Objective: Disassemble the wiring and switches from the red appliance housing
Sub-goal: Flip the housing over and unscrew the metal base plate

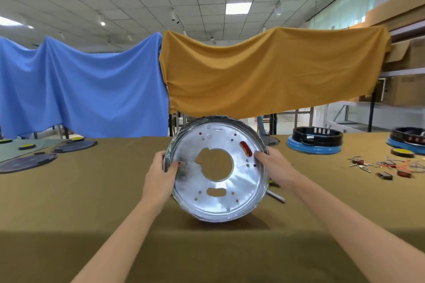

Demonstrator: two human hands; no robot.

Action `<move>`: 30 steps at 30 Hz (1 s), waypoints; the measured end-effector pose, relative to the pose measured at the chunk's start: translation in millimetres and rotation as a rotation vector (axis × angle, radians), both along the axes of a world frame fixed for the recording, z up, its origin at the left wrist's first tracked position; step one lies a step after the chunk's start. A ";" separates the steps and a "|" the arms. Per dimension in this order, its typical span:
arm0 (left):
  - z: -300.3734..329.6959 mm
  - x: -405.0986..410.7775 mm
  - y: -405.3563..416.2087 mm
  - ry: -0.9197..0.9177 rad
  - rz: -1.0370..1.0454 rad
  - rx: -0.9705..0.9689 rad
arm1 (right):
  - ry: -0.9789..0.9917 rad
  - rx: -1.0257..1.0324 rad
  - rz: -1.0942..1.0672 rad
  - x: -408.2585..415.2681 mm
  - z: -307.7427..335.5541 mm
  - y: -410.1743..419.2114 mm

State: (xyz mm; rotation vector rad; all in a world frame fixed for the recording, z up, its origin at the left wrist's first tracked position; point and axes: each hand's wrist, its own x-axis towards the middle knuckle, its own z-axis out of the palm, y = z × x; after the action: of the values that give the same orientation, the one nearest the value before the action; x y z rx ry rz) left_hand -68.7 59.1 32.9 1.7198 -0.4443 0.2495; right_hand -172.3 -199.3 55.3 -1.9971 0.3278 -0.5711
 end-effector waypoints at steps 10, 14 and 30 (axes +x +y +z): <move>6.2 10.8 1.6 0.317 -0.263 -0.020 | 0.113 0.169 0.028 5.0 0.1 -15.0; 4.1 20.9 -2.6 0.372 -0.188 0.022 | 0.179 0.178 0.012 16.5 -1.8 -11.6; 33.3 78.6 -10.4 0.311 -0.144 0.340 | 0.435 -0.343 0.146 71.9 25.0 -15.3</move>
State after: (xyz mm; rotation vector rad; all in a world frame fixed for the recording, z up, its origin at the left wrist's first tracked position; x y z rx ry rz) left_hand 9.9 48.6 66.1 2.0054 -0.3921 -0.2089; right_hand -100.4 -214.6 80.3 -2.4530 0.3594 -0.0952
